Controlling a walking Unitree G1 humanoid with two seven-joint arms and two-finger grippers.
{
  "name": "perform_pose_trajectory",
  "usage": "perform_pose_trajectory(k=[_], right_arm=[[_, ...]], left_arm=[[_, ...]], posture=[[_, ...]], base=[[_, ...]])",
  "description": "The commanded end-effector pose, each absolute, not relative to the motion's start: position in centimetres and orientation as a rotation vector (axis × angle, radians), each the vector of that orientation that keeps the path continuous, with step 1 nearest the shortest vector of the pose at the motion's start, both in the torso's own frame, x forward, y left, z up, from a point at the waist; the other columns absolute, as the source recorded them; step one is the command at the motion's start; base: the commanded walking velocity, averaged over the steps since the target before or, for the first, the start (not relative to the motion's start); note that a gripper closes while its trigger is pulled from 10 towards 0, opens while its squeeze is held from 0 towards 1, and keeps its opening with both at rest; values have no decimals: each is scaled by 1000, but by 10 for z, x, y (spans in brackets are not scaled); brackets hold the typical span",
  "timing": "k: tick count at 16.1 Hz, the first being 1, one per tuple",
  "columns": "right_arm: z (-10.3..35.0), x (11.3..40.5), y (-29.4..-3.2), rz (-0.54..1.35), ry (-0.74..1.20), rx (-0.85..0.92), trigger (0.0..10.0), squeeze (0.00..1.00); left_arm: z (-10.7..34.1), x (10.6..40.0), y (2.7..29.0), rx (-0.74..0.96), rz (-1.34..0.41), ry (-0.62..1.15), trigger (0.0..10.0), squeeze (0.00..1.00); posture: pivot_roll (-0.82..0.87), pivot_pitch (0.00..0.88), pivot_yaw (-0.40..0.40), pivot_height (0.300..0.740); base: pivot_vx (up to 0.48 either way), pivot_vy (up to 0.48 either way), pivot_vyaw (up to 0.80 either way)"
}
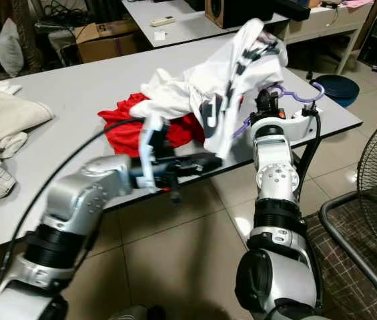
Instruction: Hang hanger
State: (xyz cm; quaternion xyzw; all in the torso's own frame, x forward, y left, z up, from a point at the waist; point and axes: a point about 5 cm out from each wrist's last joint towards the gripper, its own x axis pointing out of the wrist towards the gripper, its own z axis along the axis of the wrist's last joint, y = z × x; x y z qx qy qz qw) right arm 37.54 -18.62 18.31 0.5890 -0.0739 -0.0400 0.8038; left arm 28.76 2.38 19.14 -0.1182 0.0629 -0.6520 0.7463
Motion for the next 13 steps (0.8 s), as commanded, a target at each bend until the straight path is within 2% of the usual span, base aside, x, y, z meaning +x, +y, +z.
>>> perform_pose_trajectory(k=[1,4,5,7,12,13], right_arm=[[203,379,-196,-127,-254,1275,10000,0],[205,380,-183,-76,-213,1249,10000,0],[200,377,-163,24,-117,1100,10000,0],[192,368,-147,106,-43,991,10000,0],[213,327,-143,289,-102,961,10000,0],[215,323,-144,297,-108,958,10000,0]], left_arm=[[192,271,4,-265,-1555,165,0,0],[190,279,1,-240,-1475,165,0,0],[199,292,6,-268,-1370,109,0,0],[208,306,13,-291,-1273,68,0,0],[225,327,30,-243,-1103,-17,0,0],[226,328,31,-235,-1090,-18,5451,0]], posture=[[-90,0,124,740],[-93,0,126,740],[-90,0,120,740],[-86,0,114,740],[-83,0,107,740],[-84,0,108,740]], base=[[0,0,0],[0,0,0],[0,0,0],[0,0,0],[0,0,0],[0,0,0]])
